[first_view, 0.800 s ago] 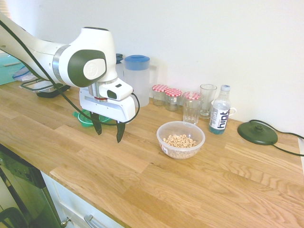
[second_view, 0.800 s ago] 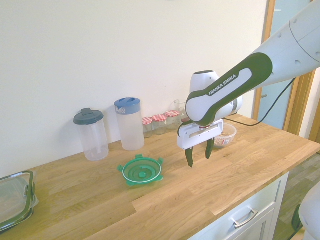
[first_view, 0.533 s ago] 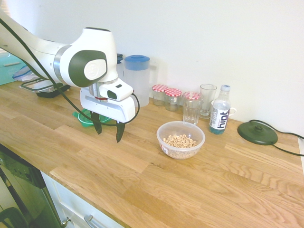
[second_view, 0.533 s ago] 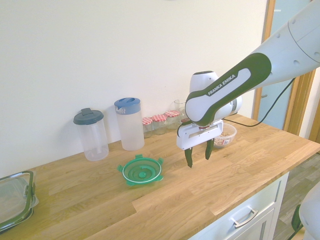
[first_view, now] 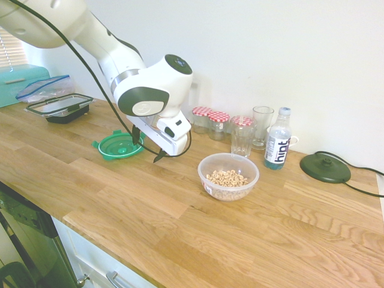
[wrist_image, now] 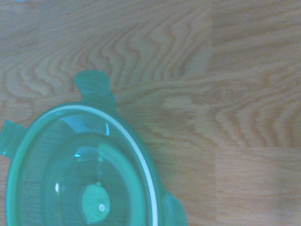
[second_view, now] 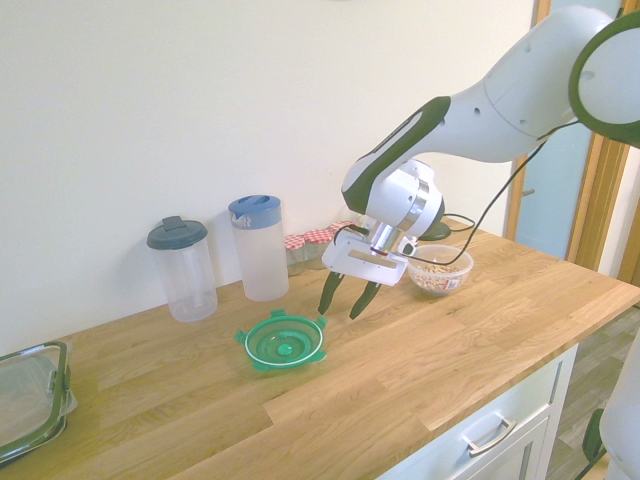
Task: Cover the lid of food container
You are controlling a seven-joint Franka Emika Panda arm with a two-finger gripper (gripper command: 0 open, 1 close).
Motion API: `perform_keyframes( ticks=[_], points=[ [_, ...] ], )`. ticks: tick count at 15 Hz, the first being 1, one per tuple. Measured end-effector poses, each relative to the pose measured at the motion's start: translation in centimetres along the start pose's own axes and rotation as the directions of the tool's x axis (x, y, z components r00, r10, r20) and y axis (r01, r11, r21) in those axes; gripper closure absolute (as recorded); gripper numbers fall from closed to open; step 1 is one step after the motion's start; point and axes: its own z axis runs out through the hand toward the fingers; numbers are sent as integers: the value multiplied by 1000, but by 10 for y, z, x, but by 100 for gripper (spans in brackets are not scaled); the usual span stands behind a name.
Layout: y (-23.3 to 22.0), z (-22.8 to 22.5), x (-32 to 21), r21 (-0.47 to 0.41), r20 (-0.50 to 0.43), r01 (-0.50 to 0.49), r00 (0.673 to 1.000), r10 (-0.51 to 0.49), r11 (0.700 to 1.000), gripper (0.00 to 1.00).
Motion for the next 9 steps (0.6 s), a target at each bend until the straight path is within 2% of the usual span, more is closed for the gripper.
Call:
perform_keyframes(
  ticks=[3, 6, 9],
  points=[
    [2, 10, 18, 63, 68, 8, 998, -12, 998, 0],
    [-12, 36, 23, 149, 123, 55, 990, -74, 987, 0],
    [-21, 46, 24, 184, 157, 64, 983, -94, 981, 0]
  ],
)
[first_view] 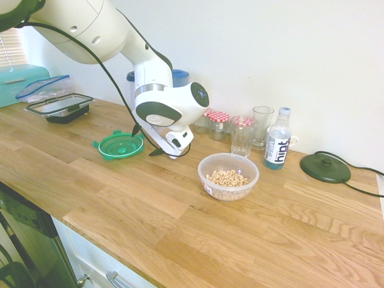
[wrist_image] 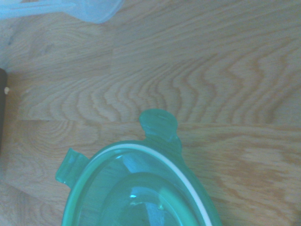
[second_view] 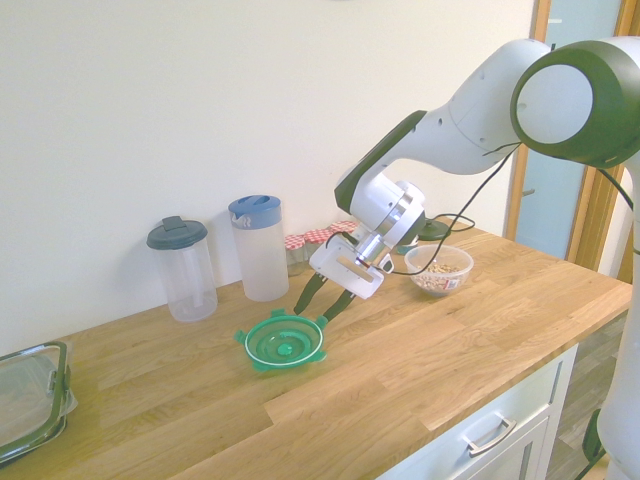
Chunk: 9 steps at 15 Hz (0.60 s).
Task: Cover the lid of food container
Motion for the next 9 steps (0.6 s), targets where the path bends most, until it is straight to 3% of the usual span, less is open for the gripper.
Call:
perform_keyframes(
  ticks=[9],
  points=[
    [-5, 17, -1, 53, 54, -23, 998, 20, 998, 0]
  ],
)
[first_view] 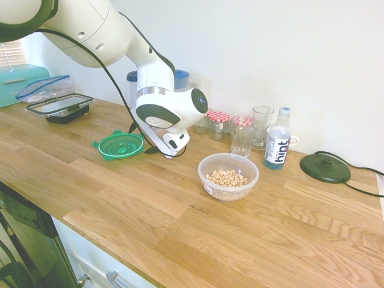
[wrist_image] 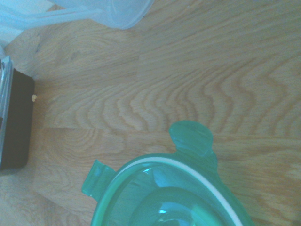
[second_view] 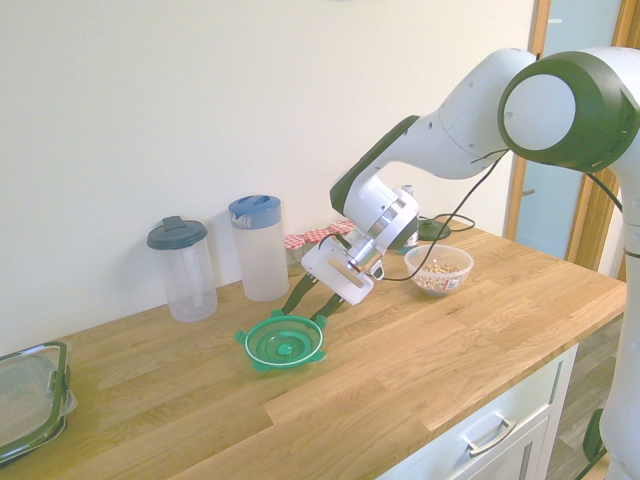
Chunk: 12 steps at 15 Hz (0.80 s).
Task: Cover the lid of food container
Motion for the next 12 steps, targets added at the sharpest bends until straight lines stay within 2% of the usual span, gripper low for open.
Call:
perform_keyframes(
  ticks=[7, 8, 12],
  points=[
    [4, 10, -6, 6, 78, -14, 997, 14, 1000, 0],
    [4, 11, -6, 6, 79, -14, 997, 14, 1000, 100],
    [4, 14, -7, 8, 93, -19, 996, 18, 1000, 100]
  ],
)
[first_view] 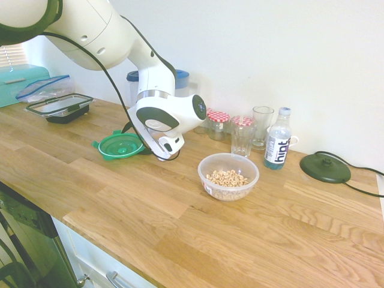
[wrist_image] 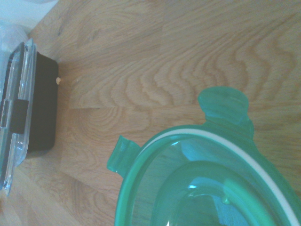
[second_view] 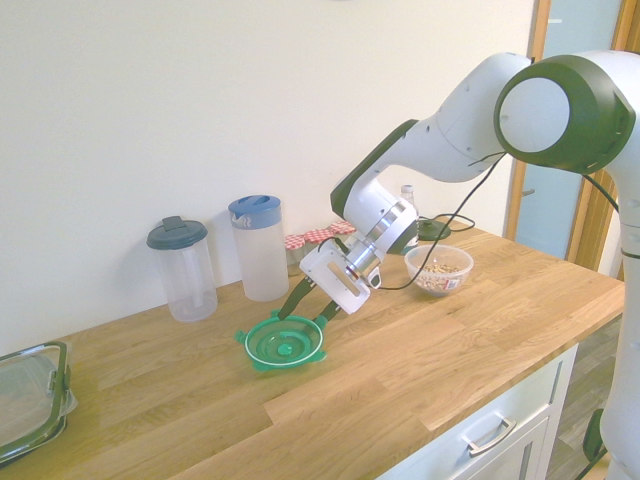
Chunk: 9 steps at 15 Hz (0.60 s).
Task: Cover the lid of food container
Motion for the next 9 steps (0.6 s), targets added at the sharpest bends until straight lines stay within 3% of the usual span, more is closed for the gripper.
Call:
perform_keyframes(
  ticks=[9],
  points=[
    [6, 13, 0, -19, 23, -7, 1000, 7, 1000, 100]
  ],
)
